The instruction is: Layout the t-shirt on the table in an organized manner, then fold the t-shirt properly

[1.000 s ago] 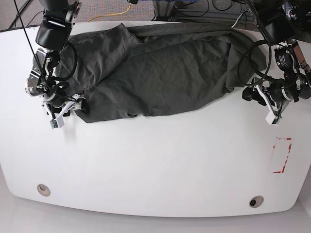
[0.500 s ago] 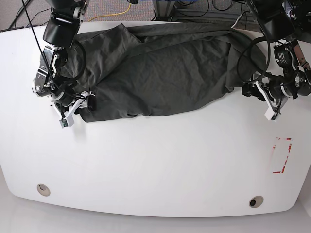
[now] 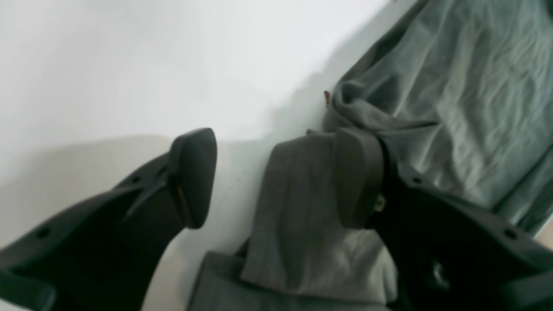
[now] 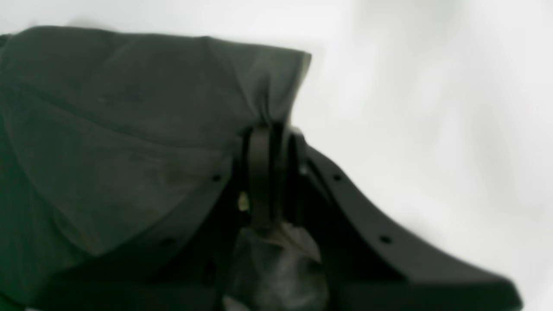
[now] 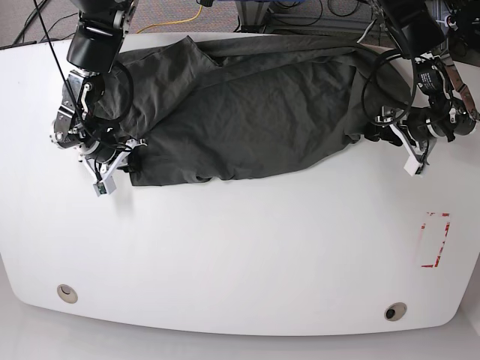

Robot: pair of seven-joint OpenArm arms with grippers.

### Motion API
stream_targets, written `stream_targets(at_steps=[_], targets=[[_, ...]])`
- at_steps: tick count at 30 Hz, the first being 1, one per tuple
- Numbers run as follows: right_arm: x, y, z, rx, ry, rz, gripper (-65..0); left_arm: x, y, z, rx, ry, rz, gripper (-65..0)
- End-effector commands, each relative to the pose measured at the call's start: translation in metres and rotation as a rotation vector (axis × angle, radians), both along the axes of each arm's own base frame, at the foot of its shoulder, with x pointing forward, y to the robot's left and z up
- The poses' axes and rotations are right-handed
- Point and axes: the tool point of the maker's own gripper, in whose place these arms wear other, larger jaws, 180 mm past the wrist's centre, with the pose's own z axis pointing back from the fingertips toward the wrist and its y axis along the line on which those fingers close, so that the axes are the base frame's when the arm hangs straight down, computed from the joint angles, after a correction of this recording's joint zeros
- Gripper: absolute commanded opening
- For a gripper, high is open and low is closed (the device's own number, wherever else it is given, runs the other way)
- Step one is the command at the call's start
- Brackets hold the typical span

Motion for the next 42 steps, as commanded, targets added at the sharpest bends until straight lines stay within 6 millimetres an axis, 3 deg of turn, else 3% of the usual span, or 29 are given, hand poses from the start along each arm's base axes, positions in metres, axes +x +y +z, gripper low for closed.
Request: stream_targets(at_steps=[1,4,19,26,29,33,35,39,42], targets=[[0.006,-0.006,0.008,-0.017,-0.017,0.002,-58.0,0.001,0.000,-0.007,-0.037,0.016,0.014,-24.6],[0.005,-0.006,0.007,-0.017,-0.016,0.002,-58.0,0.002,-0.012,-0.014,-0.099,0.030,0.020,-23.6],[0.005,-0.006,0.008,-0.017,-0.017,0.002,-57.9,0.008,-0.059,-0.009,-0.229,0.008,-0.093,-24.0],[0.005,-0.006,0.008,-0.017,-0.017,0.002,-57.9,0.002,-0.062,-0.009,-0.238,0.016,-0.123,-25.0],[0.005,-0.006,0.008,-0.017,-0.017,0.002,-57.9,0.001,-0.062,-0.009,-0.220,0.026,-0.149,-31.9],[0.006,-0.006,0.008,-0.017,-0.019,0.002,-58.2,0.001,-0.065,-0.011,-0.219,0.031,-0.161,-51.9],[0.007,-0.006,0.009,-0.017,-0.020,0.002,-58.3,0.001,-0.065,-0.011,-0.219,0.029,-0.161,-58.2],[0.008,-0.006,0.010,-0.017,-0.023,0.002,-58.5,0.003,-0.063,-0.010,-0.193,0.027,-0.166,-59.7],[0.008,-0.006,0.010,-0.018,-0.025,0.002,-58.5,0.016,-0.060,0.003,-0.153,-0.026,-0.176,-59.7]])
